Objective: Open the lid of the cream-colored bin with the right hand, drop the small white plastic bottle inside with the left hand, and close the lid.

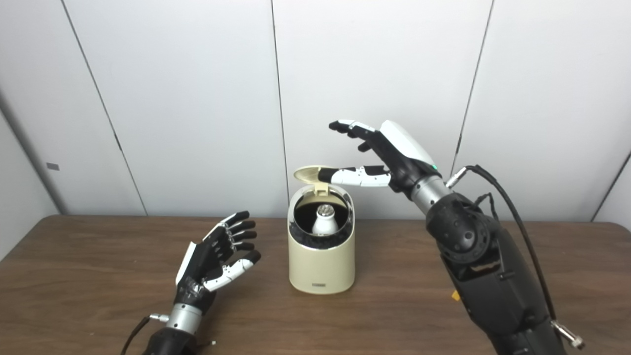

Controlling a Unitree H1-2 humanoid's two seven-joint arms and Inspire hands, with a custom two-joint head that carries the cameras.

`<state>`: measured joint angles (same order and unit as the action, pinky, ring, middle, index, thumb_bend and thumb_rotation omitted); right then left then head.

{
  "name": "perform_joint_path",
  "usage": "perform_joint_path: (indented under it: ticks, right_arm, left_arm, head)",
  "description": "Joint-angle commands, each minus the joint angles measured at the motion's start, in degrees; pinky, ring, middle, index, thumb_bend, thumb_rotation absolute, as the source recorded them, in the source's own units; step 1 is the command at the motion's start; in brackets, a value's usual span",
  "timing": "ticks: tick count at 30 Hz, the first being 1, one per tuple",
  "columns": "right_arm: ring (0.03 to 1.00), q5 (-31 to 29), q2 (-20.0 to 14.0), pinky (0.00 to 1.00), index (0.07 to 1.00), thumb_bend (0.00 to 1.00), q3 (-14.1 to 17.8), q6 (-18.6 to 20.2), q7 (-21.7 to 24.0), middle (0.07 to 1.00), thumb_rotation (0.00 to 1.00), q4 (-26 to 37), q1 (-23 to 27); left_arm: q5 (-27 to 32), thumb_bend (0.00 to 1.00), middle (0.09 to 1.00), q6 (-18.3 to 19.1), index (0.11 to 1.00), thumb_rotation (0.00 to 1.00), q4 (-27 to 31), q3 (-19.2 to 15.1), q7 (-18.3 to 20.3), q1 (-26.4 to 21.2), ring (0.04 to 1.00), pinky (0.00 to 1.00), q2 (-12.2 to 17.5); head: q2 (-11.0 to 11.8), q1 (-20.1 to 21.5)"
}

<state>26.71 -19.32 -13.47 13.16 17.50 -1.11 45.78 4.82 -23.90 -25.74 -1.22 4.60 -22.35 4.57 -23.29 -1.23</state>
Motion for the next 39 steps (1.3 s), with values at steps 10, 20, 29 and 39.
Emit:
perform_joint_path:
  ticks: [10,20,29,39]
  right_arm:
    - [0.876,3.2,-1.9,0.78,0.777,0.74,-3.3,-0.4,5.8,0.819,0.79,3.2,4.3]
    - [0.871,2.3,-2.3,0.84,0.73,0.72,-2.9,-1.9,6.1,0.776,0.78,4.2,2.5]
    - [0.939,3.3,-3.5,0.9,0.74,0.71,-2.7,-0.1,8.1,0.806,0.78,7.5,1.1]
    - [0.95,4.0,-4.1,0.88,0.738,0.72,-2.9,0.2,9.8,0.803,0.77,10.2,-0.7]
  left_arm:
    - [0.2,0.73,0.794,-1.8,0.843,0.19,-0.4,-0.7,0.0,-0.2,0.754,0.67,-1.2]
    - [-0.4,0.72,0.79,-1.4,0.832,0.19,0.6,-1.1,-0.6,0.0,0.755,0.67,-1.4]
    - [-1.0,0.73,0.788,-0.9,0.829,0.22,0.9,-1.1,-1.3,0.0,0.762,0.68,-1.5]
    - [-1.4,0.73,0.793,-0.6,0.825,0.22,1.6,-1.1,-1.6,0.4,0.761,0.66,-1.7]
  head:
    - [-0.6,-0.9]
    - [-1.2,-1.3]
    - [-1.7,-1.7]
    - [-2.3,-2.0]
